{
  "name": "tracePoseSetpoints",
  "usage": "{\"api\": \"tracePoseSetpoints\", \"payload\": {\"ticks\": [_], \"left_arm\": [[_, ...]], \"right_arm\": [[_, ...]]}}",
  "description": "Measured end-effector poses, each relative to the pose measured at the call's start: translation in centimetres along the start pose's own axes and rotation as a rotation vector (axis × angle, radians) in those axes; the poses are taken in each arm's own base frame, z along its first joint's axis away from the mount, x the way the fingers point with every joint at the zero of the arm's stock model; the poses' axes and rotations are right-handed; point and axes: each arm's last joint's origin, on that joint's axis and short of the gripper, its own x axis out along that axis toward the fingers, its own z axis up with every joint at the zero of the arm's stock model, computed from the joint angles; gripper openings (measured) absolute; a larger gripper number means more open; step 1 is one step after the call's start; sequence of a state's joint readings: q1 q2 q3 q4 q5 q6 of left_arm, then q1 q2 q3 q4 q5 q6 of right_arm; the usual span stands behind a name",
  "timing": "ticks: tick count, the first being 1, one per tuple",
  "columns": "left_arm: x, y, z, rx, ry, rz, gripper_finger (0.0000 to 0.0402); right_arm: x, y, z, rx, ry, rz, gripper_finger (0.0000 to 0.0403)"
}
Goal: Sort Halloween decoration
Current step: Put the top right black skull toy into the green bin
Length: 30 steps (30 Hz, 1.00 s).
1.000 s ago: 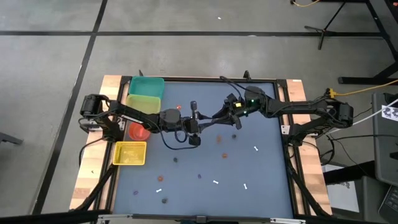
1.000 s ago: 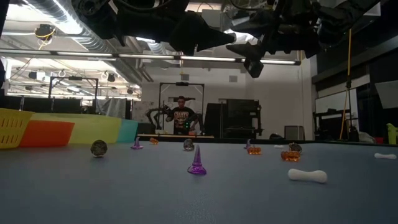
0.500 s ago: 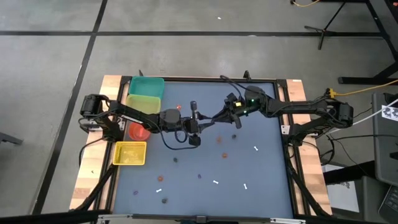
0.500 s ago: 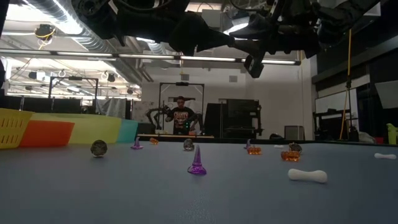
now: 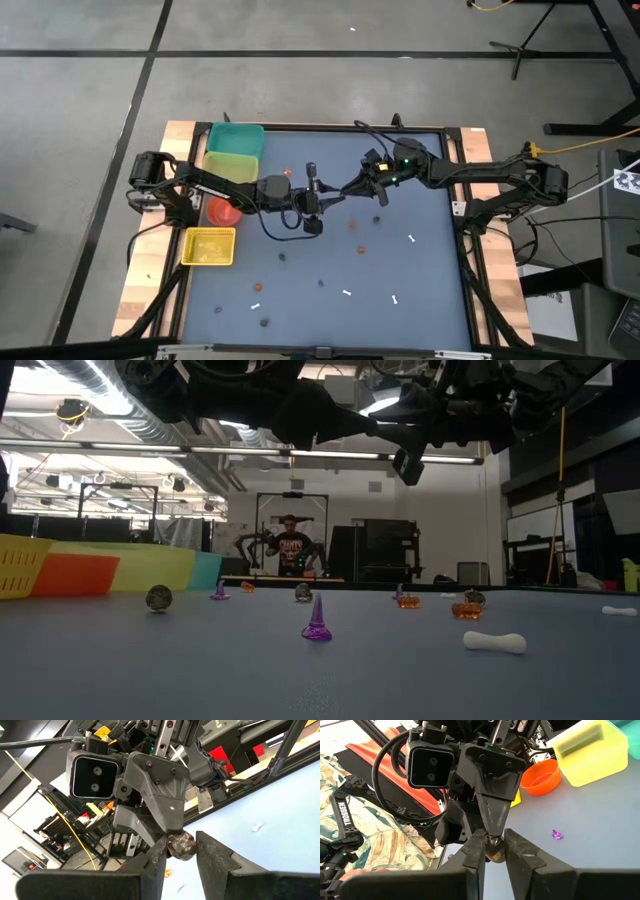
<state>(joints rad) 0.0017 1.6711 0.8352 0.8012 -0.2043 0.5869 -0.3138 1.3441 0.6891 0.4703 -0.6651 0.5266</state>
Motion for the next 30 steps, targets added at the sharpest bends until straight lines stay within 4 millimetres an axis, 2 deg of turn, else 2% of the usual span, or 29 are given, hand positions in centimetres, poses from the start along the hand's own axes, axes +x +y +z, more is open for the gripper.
{"api": "tracePoseSetpoints", "payload": {"ticks": [30], "left_arm": [[-0.01, 0.0, -0.05, 0.0, 0.013, 0.012, 0.0079]], "right_arm": [[-0.01, 0.0, 0.04, -0.003, -0.004, -0.001, 0.0059]]}}
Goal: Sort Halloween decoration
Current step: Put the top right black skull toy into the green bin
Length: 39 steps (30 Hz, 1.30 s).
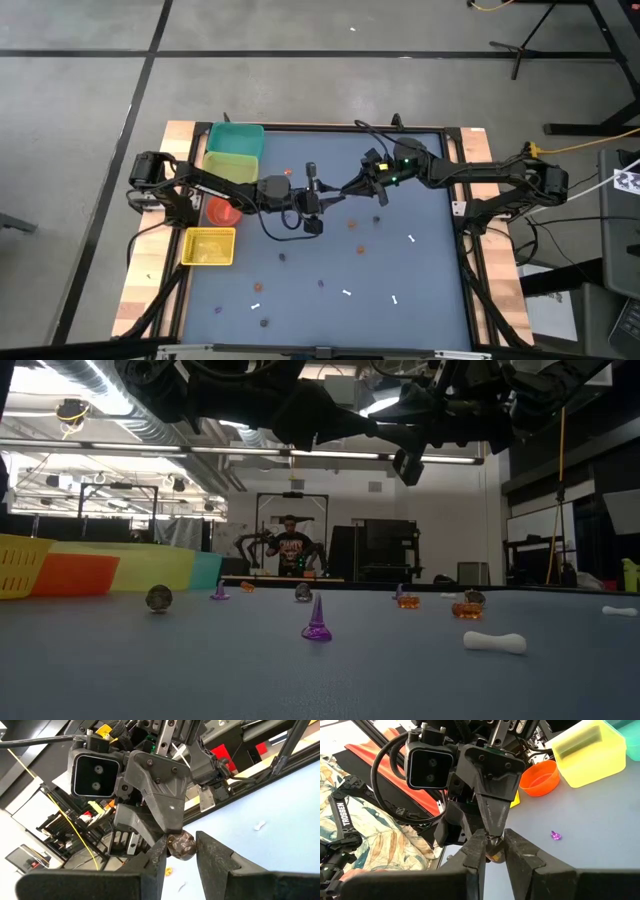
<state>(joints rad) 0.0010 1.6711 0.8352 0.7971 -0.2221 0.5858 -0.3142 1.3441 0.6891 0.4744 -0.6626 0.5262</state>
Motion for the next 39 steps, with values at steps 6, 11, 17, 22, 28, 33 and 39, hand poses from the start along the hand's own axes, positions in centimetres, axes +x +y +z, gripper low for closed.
{"api": "tracePoseSetpoints", "payload": {"ticks": [6, 11, 17, 22, 28, 33, 39], "left_arm": [[0.0, 0.1, 0.0, -0.002, -0.002, 0.007, 0.0079], [0.0, 0.1, 0.1, -0.002, -0.002, 0.006, 0.0079], [0.0, 0.1, 0.0, -0.002, -0.002, 0.005, 0.0079], [0.0, 0.0, -0.1, -0.003, 0.011, 0.006, 0.0079], [0.0, 0.2, -0.1, -0.003, 0.027, 0.042, 0.0079], [0.0, 0.2, 0.0, -0.001, 0.028, 0.054, 0.0079], [-0.1, 0.8, 0.0, -0.011, 0.096, 0.204, 0.0079]], "right_arm": [[0.0, 0.2, 0.3, -0.026, -0.028, 0.017, 0.0059], [0.0, 0.2, 0.3, -0.028, -0.031, 0.018, 0.0059], [-0.1, 0.3, 0.4, -0.038, -0.037, 0.02, 0.0059], [-1.0, 0.7, 1.3, -0.069, -0.078, 0.024, 0.0059], [-2.1, 0.9, 2.1, -0.089, -0.123, 0.009, 0.0059], [-2.1, 0.9, 2.0, -0.086, -0.117, 0.009, 0.0059], [-2.1, 0.9, 2.0, -0.084, -0.116, 0.007, 0.0059]]}}
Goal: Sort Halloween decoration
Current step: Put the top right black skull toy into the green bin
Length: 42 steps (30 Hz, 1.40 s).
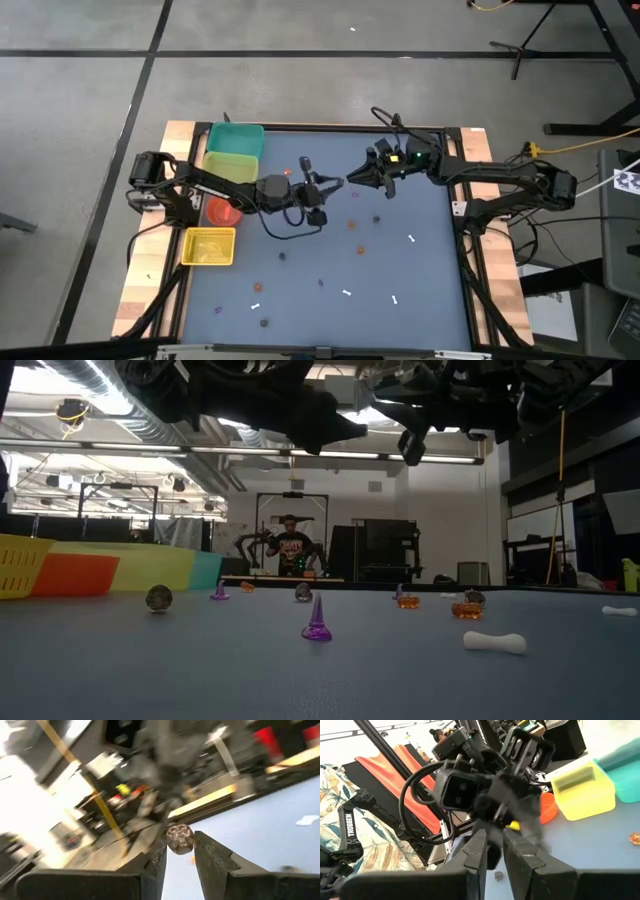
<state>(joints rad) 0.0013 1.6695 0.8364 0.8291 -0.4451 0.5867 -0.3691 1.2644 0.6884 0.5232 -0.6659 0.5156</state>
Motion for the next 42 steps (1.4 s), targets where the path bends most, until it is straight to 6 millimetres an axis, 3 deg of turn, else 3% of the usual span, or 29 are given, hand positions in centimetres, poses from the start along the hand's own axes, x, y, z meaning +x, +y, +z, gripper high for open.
{"api": "tracePoseSetpoints", "payload": {"ticks": [10, 17, 30, 36, 42], "left_arm": [[-0.6, 1.7, -0.3, 0.115, 0.29, 0.399, 0.0079], [-0.3, 3.3, -2.1, 0.211, 0.505, 0.565, 0.0079], [0.1, 8.7, -9.8, 0.26, 0.915, 0.687, 0.0079], [-1.3, 10.0, -13.0, 0.162, 1.057, 0.684, 0.0079], [-2.1, 10.7, -14.6, 0.039, 1.121, 0.664, 0.0079]], "right_arm": [[0.0, 0.0, 0.0, 0.0, 0.0, 0.0, 0.0059], [0.0, 0.0, 0.0, 0.0, 0.0, 0.0, 0.006], [0.0, 0.0, 0.0, 0.0, 0.001, 0.0, 0.006], [0.0, 0.0, 0.0, 0.0, 0.002, 0.001, 0.006], [0.0, 0.0, 0.0, 0.0, 0.002, 0.001, 0.006]]}}
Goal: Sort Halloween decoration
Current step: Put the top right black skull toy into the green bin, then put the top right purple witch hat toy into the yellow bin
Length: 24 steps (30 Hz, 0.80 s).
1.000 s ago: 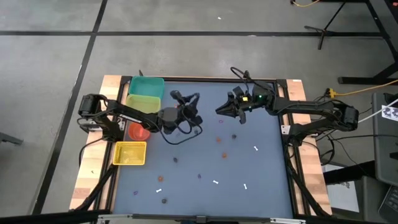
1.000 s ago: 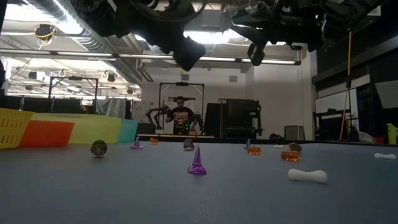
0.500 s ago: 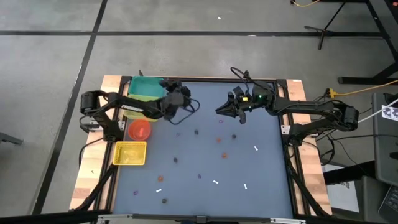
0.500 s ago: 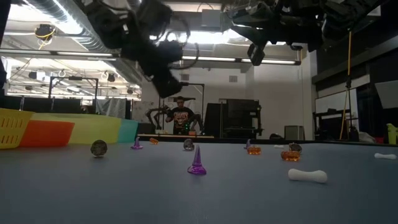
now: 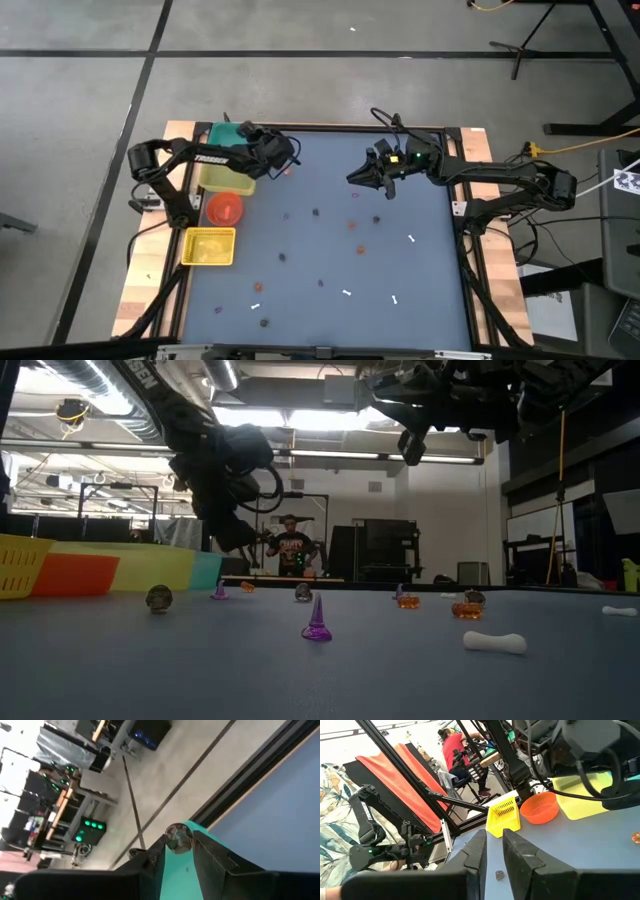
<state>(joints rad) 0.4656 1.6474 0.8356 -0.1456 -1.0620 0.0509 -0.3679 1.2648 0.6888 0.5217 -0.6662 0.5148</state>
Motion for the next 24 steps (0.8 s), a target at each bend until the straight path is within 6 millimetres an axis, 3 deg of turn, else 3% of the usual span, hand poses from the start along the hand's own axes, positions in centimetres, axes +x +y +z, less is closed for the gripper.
{"api": "tracePoseSetpoints", "payload": {"ticks": [8, 24], "left_arm": [[0.66, 0.39, -0.18, -0.024, 0.025, 0.008, 0.0084], [1.03, 0.56, -0.24, -0.133, 0.035, -0.003, 0.0173]], "right_arm": [[0.01, 0.01, -0.01, 0.0, 0.001, 0.001, 0.006], [0.01, 0.11, -0.05, 0.0, 0.017, 0.031, 0.006]]}}
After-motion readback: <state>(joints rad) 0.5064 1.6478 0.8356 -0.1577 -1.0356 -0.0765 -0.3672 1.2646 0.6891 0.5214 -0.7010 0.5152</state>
